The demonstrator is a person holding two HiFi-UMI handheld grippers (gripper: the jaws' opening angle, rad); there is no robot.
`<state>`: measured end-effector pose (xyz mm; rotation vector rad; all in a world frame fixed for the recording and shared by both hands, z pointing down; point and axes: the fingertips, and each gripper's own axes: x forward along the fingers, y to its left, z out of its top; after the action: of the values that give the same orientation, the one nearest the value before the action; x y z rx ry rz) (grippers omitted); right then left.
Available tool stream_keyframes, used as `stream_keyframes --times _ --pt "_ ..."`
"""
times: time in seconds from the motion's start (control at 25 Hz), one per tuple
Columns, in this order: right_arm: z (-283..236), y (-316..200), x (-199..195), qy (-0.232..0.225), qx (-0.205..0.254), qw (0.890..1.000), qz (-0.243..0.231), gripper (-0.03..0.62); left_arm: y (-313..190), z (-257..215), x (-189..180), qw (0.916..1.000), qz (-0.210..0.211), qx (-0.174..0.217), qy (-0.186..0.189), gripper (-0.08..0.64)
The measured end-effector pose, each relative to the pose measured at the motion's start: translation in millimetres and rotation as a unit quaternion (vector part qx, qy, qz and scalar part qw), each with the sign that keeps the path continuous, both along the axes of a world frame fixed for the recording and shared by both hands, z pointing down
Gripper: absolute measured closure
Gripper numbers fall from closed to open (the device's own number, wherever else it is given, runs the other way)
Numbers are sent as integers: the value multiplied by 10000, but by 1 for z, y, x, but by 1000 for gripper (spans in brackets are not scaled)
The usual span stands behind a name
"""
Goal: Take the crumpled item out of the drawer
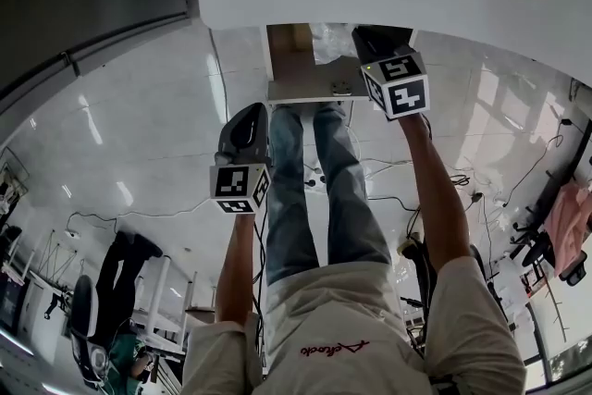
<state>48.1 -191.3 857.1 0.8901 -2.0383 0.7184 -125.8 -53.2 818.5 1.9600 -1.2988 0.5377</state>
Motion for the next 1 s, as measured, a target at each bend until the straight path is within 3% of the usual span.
stream_keyframes --times 0.36,0.76,1.0 --pt "-40 28 21 -230 798 9959 348 574 -4 -6 9 9998 134 100 -65 551" --pt "-66 68 45 -529 1132 9887 832 574 -11 -19 25 9994 223 222 -128 551" --pt "-87 72 36 -633 1236 9864 877 574 -18 -37 20 9991 204 355 -125 551"
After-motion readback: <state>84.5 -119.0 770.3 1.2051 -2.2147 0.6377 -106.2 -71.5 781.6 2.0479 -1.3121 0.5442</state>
